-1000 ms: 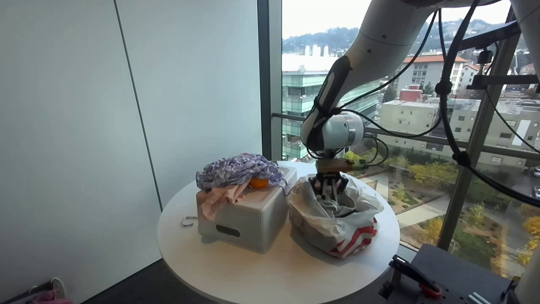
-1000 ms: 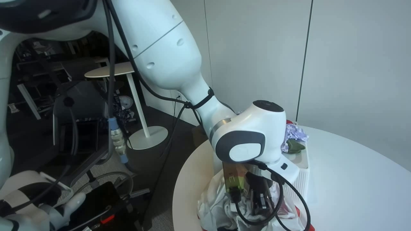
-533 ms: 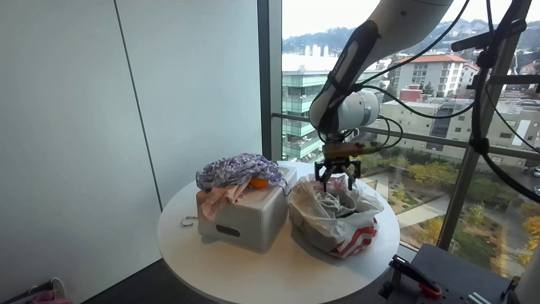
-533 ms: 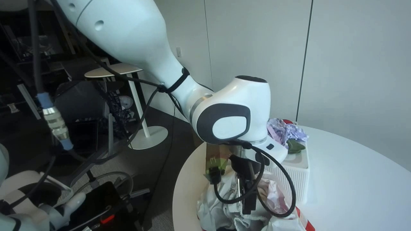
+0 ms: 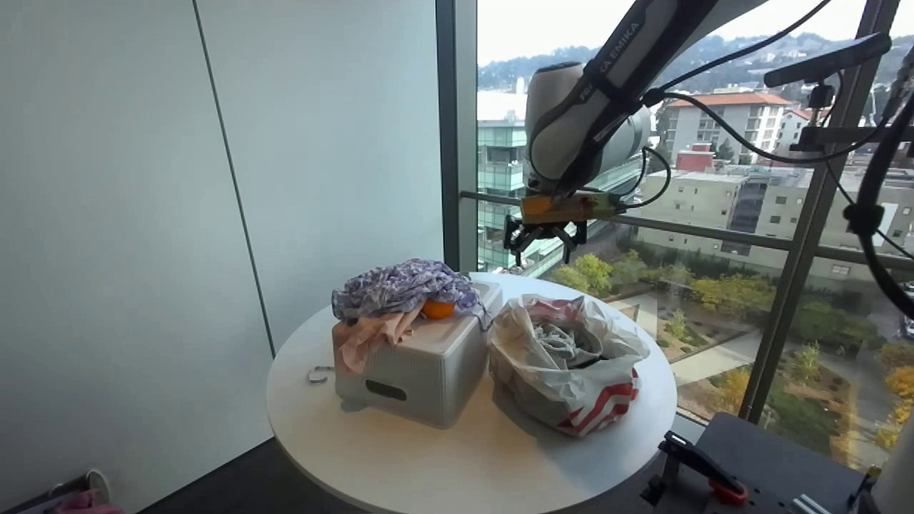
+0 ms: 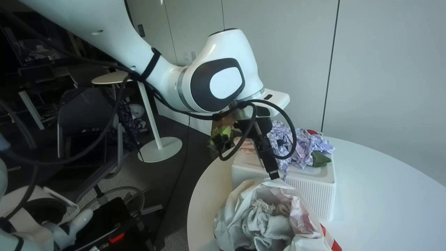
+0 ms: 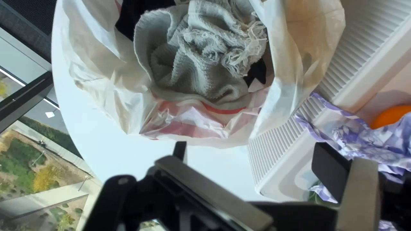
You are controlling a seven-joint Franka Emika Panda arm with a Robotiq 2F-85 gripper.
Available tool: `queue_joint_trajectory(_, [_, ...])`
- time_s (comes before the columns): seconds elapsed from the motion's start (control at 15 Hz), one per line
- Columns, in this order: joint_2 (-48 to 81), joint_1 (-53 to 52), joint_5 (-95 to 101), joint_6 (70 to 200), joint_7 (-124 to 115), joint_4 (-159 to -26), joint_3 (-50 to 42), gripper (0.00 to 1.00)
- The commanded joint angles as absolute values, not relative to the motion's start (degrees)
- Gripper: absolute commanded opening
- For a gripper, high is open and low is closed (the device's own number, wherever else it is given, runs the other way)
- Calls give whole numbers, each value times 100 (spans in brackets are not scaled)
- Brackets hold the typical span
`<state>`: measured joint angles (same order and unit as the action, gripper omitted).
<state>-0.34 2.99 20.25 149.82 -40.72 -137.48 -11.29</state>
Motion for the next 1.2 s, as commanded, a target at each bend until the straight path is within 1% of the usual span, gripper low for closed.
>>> queue_joint_trajectory(0.0, [-127,299,2461,14852,-4548,-13229,-681,100])
queue_joint_trajectory(0.27, [255,233,2726,14591,-4465,-12399,-344,100])
queue_joint_trajectory(0.4, [563,166,2495,14427,-4169,-11993,-260,100])
queue_joint_trajectory(0.73, [1530,-69,1975,14406,-3630,-11110,-218,100])
queue_joint_trajectory(1.13, [2548,-281,1237,14061,-2887,-10249,-266,100])
